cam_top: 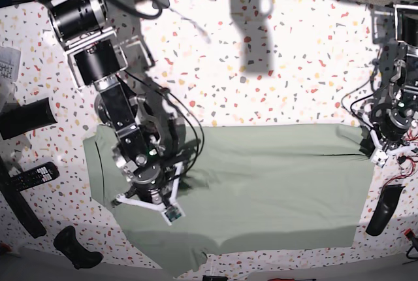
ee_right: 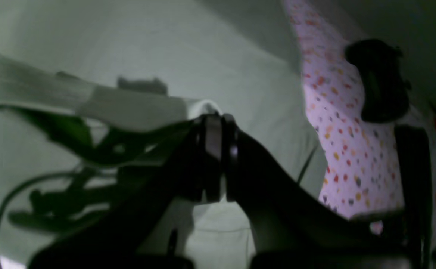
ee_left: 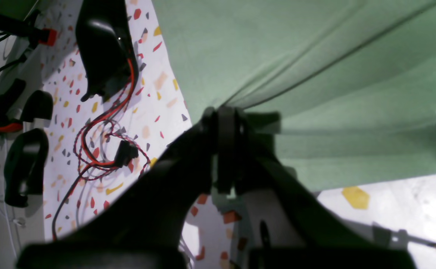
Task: Fold the T-shirt properly
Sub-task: 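Lift and fold the collar edge toward the hem with both grippers, then release the folded edge and reposition both grippers on the fold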
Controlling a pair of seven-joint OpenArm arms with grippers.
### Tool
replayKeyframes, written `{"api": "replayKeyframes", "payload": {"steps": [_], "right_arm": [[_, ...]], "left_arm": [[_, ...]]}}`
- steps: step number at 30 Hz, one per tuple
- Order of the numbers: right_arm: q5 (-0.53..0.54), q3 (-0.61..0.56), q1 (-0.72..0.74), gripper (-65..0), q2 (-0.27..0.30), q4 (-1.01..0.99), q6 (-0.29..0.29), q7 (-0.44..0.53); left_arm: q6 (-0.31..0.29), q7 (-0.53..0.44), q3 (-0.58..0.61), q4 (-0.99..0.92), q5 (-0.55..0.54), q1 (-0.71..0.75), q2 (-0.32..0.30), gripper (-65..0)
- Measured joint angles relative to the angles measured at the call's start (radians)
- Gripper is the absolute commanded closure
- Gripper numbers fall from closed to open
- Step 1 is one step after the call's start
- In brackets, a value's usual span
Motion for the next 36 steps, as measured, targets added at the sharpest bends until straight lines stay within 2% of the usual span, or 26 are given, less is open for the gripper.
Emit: {"api": "replayKeyframes", "payload": {"steps": [2, 3, 5, 8, 12, 15, 17, 20, 25, 30, 34, 35, 36], "right_arm": [[-0.078, 0.0, -0.003, -25.1, 0.0, -0.005, 0.069, 0.077], [-0.127, 0.0, -0.003, -30.7, 0.0, -0.011, 0.078, 0.138], [-0.243, 0.0, -0.001, -36.4, -0.001, -0.018, 0.077, 0.212], [-0.278, 0.0, 0.002, -36.5, -0.001, -0.018, 0.011, 0.212], [-0.266, 0.0, 0.001, -36.4, -0.001, -0.018, 0.008, 0.198], [-0.164, 0.0, 0.003, -36.4, -0.002, -0.018, 0.008, 0.114], [-0.108, 0.0, 0.002, -36.4, -0.001, -0.018, 0.033, 0.065], [-0.03, 0.001, 0.002, -36.4, 0.005, -0.019, 0.104, 0.024], [0.032, 0.001, 0.002, -36.4, 0.003, -0.019, 0.111, -0.003], [0.03, 0.001, 0.002, -36.4, 0.003, -0.019, 0.113, -0.029], [0.031, 0.001, 0.002, -36.4, 0.002, -0.019, 0.113, -0.071], [0.03, 0.001, 0.002, -36.4, 0.002, -0.019, 0.114, -0.078], [0.031, 0.001, 0.002, -36.4, 0.003, -0.019, 0.114, -0.085]], "left_arm": [[0.0, 0.0, 0.0, 0.0, 0.0, 0.0, 0.0, 0.0], [0.0, 0.0, 0.0, 0.0, 0.0, 0.0, 0.0, 0.0], [0.0, 0.0, 0.0, 0.0, 0.0, 0.0, 0.0, 0.0], [0.0, 0.0, 0.0, 0.0, 0.0, 0.0, 0.0, 0.0], [0.0, 0.0, 0.0, 0.0, 0.0, 0.0, 0.0, 0.0], [0.0, 0.0, 0.0, 0.0, 0.0, 0.0, 0.0, 0.0], [0.0, 0.0, 0.0, 0.0, 0.0, 0.0, 0.0, 0.0], [0.0, 0.0, 0.0, 0.0, 0.0, 0.0, 0.0, 0.0], [0.0, -0.004, 0.0, 0.0, 0.0, 0.0, 0.0, 0.0], [0.0, -0.004, 0.0, 0.0, 0.0, -0.003, 0.0, 0.0], [0.0, -0.077, 0.0, -0.001, 0.029, -0.011, 0.0, 0.0], [0.0, -0.102, 0.0, -0.001, 0.057, -0.017, 0.0, -1.4], [0.0, -0.129, 0.0, -0.001, 0.089, -0.026, 0.0, -9.3]]}}
